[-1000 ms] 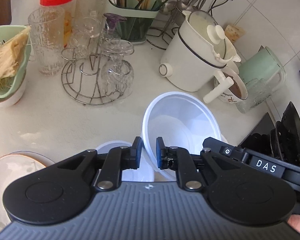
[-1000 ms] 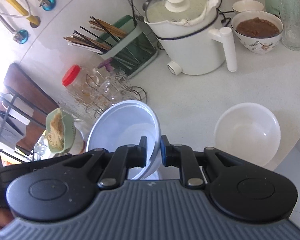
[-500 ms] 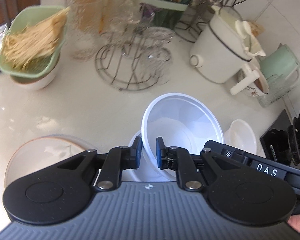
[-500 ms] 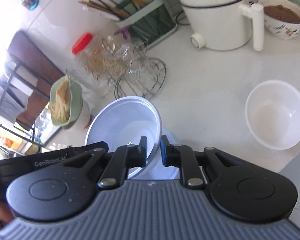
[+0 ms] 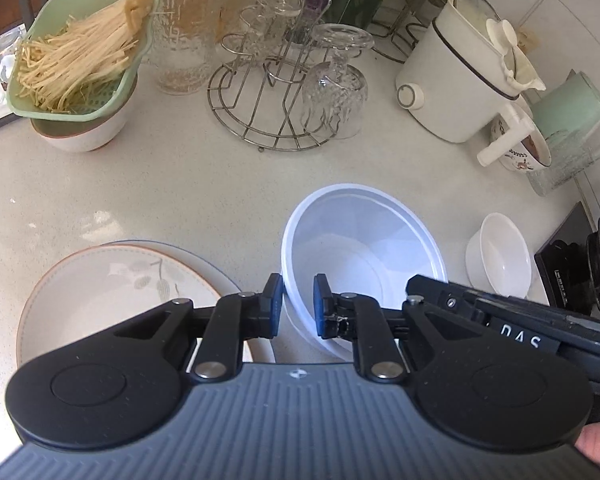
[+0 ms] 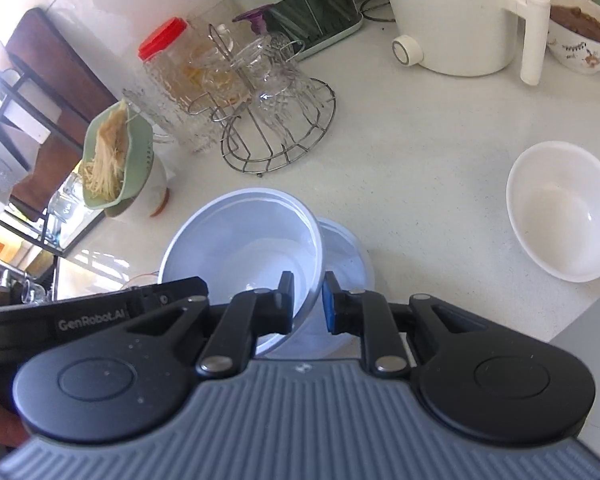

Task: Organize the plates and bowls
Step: 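Open both grippers and lift them off the nested bowls, then move both grippers toward the white ceramic bowl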

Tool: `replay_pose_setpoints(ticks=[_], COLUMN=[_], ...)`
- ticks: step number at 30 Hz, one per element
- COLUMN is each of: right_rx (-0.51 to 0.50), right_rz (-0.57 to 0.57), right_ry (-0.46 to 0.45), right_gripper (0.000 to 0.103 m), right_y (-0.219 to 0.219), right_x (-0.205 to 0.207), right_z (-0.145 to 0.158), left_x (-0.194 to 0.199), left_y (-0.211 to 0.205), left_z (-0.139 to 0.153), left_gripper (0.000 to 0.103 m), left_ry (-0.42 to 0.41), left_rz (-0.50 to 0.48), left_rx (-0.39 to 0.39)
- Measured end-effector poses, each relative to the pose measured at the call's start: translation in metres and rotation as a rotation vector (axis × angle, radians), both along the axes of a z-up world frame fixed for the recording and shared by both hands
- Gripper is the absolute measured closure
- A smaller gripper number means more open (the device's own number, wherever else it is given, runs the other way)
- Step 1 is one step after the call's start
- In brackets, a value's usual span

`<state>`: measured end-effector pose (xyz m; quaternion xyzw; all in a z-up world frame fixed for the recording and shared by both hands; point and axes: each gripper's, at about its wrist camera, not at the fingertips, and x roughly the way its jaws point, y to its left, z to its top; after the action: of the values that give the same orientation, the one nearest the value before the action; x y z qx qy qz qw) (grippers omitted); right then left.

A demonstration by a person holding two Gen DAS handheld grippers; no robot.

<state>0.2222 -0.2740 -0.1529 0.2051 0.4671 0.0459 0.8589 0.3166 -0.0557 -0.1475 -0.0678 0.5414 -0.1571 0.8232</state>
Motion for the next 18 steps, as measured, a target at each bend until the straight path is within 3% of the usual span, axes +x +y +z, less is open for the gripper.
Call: replay_pose_setpoints(ticks=[2, 3, 5, 18], right_rx=[-0.020, -0.025, -0.028, -0.069], right_rz=[-0.003, -0.006, -0.017, -0.043], right_ry=[-0.016, -0.031, -0.070, -0.216], right_gripper=[0.078, 0.076, 0.069, 0.069], right_y=[0.000, 0.000, -0.003, -0.018], right_x=[-0.002, -0.004, -0.009, -0.027], right_z=[0.004, 0.007, 0.013, 0.048], left_x=[-0.001, -0.003, -0.005, -0.015], left_y=[0.003, 0.004, 0.006, -0.007], left_z=[0.002, 0.004, 0.009, 0.055], left_gripper=[0.063, 0.061, 0.060, 0.060], left_ry=[-0.001, -0.009, -0.020, -0.139], left_rz=[0.009, 0.012, 0.009, -0.026], left_rx=[-0.001, -0.002, 0.004, -0.012])
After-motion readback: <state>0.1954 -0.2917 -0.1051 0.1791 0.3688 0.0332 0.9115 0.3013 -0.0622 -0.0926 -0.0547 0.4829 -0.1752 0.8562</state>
